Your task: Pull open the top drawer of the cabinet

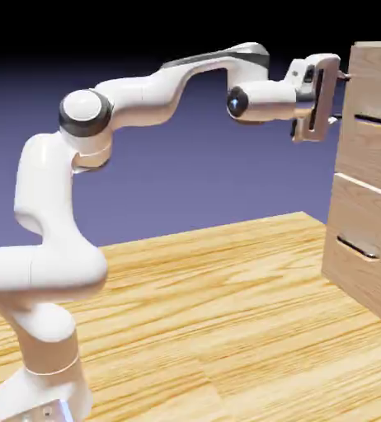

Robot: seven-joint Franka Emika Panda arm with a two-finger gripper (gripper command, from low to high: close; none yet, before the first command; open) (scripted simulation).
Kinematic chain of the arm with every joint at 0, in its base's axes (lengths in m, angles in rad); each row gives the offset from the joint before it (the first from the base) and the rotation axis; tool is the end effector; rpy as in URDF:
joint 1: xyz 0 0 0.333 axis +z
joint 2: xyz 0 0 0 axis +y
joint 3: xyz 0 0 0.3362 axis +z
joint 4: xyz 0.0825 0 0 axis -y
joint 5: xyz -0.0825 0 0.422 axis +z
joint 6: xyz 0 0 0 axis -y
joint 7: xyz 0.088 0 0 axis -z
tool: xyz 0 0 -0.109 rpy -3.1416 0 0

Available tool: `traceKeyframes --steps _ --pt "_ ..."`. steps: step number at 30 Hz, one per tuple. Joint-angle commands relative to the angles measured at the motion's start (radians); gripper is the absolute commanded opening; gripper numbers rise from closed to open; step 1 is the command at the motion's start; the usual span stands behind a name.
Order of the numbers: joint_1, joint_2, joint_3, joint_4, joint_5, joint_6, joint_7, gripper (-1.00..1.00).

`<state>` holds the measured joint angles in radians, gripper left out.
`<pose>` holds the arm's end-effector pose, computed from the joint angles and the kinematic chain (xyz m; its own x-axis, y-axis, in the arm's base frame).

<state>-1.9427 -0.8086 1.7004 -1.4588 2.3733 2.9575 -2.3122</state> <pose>0.7008 0.0871 0.6062 0.0228 0.6711 0.7410 -0.0029 -0.7412 0.6713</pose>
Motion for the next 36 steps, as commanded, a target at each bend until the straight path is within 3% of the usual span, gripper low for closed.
traceKeyframes --steps 1,8,17,18,19,32,36 --pt "-0.028 -0.003 0.024 0.019 0.034 -0.001 -0.044 0.0" --pt "-0.179 -0.022 0.156 0.124 0.218 -0.007 -0.28 0.0" --pt "-0.405 -0.164 0.266 0.418 -0.016 0.055 0.038 0.0" --pt "-0.405 -0.164 0.266 0.418 -0.016 0.055 0.038 -1.0" --pt "-0.405 -0.164 0.266 0.418 -0.016 0.055 0.038 -1.0" --pt "-0.011 -0.04 -0.004 -0.053 0.246 -0.078 -0.259 -1.0" --pt "0.054 -0.123 -0.106 -0.131 0.222 -0.137 -0.141 -1.0"
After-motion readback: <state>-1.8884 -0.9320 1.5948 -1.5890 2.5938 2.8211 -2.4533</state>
